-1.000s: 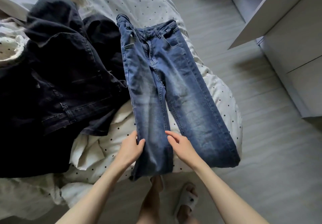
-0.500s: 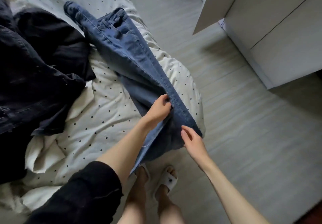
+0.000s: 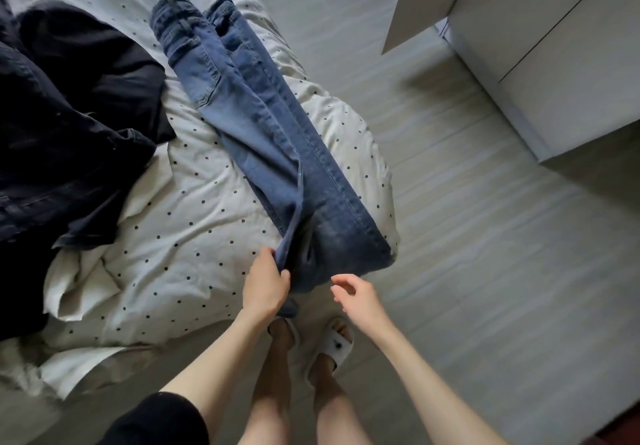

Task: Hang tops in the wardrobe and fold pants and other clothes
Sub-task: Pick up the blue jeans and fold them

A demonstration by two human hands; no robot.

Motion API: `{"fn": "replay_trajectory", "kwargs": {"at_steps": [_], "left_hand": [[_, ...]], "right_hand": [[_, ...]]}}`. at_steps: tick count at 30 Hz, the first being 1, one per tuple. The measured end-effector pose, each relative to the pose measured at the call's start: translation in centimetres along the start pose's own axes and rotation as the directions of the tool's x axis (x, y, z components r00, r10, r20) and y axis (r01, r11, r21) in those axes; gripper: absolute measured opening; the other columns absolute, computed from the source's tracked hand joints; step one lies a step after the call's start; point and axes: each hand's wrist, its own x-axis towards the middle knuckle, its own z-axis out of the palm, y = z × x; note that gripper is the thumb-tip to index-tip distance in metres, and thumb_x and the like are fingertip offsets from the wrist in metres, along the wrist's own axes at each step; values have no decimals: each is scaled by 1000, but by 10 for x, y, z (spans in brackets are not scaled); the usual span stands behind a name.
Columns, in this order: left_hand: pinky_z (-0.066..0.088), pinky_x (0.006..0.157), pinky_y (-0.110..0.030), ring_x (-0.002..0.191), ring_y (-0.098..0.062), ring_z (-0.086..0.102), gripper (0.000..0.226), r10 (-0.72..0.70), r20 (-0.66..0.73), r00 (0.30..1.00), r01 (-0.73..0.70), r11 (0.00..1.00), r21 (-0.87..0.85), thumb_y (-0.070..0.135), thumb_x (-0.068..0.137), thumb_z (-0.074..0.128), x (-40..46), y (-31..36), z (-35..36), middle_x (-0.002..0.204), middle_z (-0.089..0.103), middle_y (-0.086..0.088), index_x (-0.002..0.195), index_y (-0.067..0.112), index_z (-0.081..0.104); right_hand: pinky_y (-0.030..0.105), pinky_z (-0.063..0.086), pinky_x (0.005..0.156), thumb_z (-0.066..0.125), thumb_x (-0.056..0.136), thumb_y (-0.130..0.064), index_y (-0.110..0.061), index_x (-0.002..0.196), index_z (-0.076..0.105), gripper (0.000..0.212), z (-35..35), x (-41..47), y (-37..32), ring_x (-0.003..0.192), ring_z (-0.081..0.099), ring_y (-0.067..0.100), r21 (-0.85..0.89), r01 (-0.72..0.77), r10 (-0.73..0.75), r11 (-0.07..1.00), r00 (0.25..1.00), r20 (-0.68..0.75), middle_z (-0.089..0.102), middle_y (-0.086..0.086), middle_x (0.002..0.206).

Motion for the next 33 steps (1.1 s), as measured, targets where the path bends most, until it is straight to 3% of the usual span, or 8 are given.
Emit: {"fn": "replay_trajectory", "kwargs": {"at_steps": [4,8,11,17,21,25,29,33], "left_hand": [[45,81,-40,103,-39,55,28,1,48,999,1,999,-41,15,87,48,-11,9,9,111,59,-22,113,5,44],[53,82,-38,96,-22,61,26,143,170,975,-85,946,-311,20,91,52,-34,25,15,110,64,-10,116,12,51],[55,87,-41,98,-26,64,39,247,335,909,-37,850,-526,1,92,41,-40,40,12,108,65,-17,128,14,50],[38,105,-32,123,-16,48,71,411,481,775,-110,836,-537,-21,87,26,-44,65,15,134,50,-10,147,15,21],[22,116,-35,140,-19,27,72,398,535,745,-107,863,-493,-22,89,25,-39,59,18,151,29,-14,150,11,6],[19,104,-9,139,-8,22,69,404,561,722,-232,906,-354,-17,92,23,-34,52,17,151,27,-8,150,16,9],[20,98,-5,136,-6,25,69,427,535,729,-268,897,-351,-19,89,24,-29,62,22,151,29,-7,149,13,14],[28,94,-3,136,-13,31,70,457,539,708,-261,878,-401,-23,86,24,-17,68,23,147,35,-9,148,8,19]], "right_hand": [[31,46,98,65,87,-20,-16,124,57,38,-4,-1,12,107,58,13,-69,63,-54,996,990,127,62,2,118],[30,46,97,73,79,-20,-24,127,48,54,-2,-15,36,115,54,13,0,46,-44,999,957,286,59,-4,121],[19,43,89,74,78,-19,-28,120,45,51,-12,-18,44,117,51,12,71,83,-93,994,984,153,56,-4,121],[32,44,78,68,77,-47,-33,104,49,36,-26,-8,29,101,52,15,-64,65,-73,996,987,-144,52,-4,114],[31,44,80,53,92,-29,-23,102,60,13,-27,-3,32,101,57,22,-94,80,-100,992,966,-238,62,-1,103],[21,39,77,47,96,-16,-22,95,59,13,-37,-6,36,99,59,18,-18,93,-95,995,977,-189,62,-4,96],[21,39,87,64,88,-16,-27,106,53,24,-39,-11,35,110,54,12,99,127,-122,987,991,-55,59,-7,109],[25,38,76,67,83,-40,-22,99,60,25,-35,-3,19,97,53,13,-21,70,-73,997,951,-301,58,-2,106]]}}
